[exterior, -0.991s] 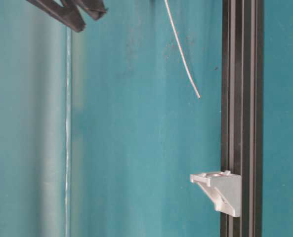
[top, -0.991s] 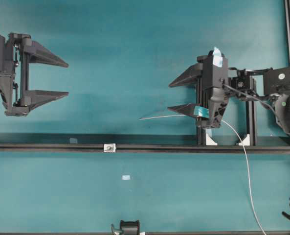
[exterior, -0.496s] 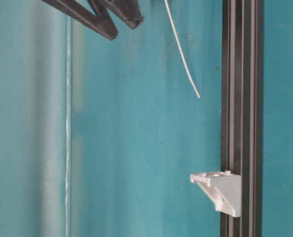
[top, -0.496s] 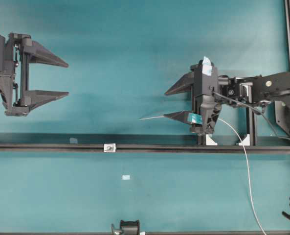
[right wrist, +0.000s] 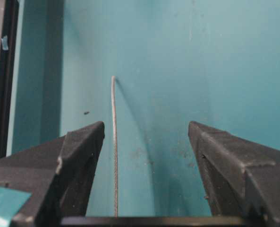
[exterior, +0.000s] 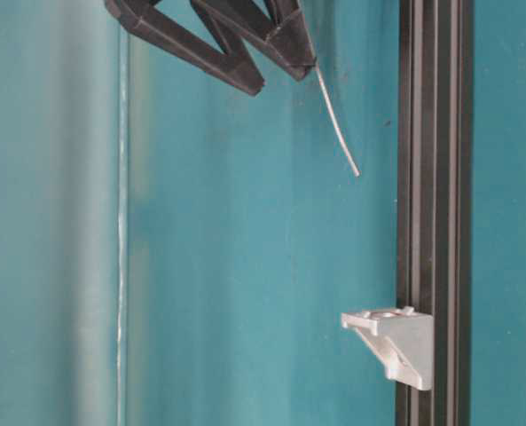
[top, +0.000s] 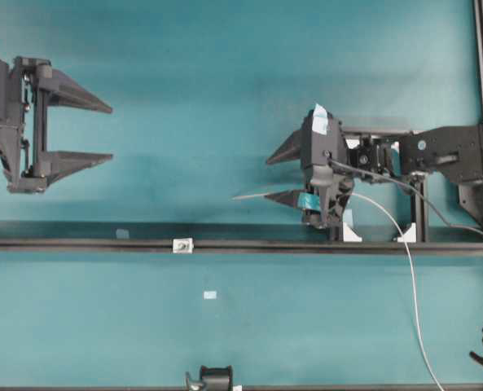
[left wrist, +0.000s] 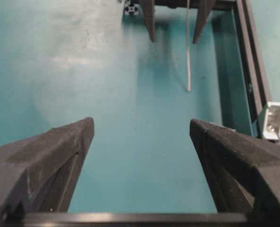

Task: Insert the wire into the hole on the left side and pull it with the left arm.
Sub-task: 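Lower the right gripper and close it on the grey wire, then lift the wire with the right gripper and swing it toward the rail, then align the wire tip with the white bracket hole using the right gripper, then push the wire tip leftward through the bracket hole with the right gripper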

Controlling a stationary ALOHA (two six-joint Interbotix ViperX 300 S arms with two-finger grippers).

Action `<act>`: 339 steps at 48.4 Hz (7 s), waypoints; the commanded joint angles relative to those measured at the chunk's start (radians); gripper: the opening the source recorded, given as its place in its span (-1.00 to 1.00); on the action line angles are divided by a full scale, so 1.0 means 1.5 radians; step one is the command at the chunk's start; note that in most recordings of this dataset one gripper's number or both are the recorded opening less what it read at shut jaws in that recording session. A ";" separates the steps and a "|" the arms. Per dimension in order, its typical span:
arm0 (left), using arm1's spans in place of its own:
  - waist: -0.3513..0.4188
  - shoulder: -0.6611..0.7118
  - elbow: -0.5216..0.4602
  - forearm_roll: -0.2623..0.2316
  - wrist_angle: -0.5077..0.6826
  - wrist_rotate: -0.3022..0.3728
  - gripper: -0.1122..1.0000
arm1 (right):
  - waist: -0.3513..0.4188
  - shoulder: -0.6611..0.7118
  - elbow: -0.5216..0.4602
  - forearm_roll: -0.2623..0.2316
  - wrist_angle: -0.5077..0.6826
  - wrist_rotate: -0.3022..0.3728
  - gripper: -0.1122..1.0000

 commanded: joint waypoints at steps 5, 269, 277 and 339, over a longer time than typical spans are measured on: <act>0.002 -0.002 -0.005 -0.001 -0.002 -0.001 0.46 | 0.005 0.003 -0.014 -0.001 -0.005 0.001 0.62; -0.200 0.459 -0.033 -0.018 -0.455 -0.099 0.42 | 0.291 0.157 -0.018 0.359 -0.424 -0.187 -0.78; -0.208 0.471 -0.046 -0.016 -0.455 -0.099 0.42 | 0.291 0.170 -0.027 0.359 -0.424 -0.187 -0.78; -0.216 0.482 -0.050 -0.016 -0.455 -0.099 0.42 | 0.278 0.197 -0.070 0.359 -0.424 -0.198 -0.78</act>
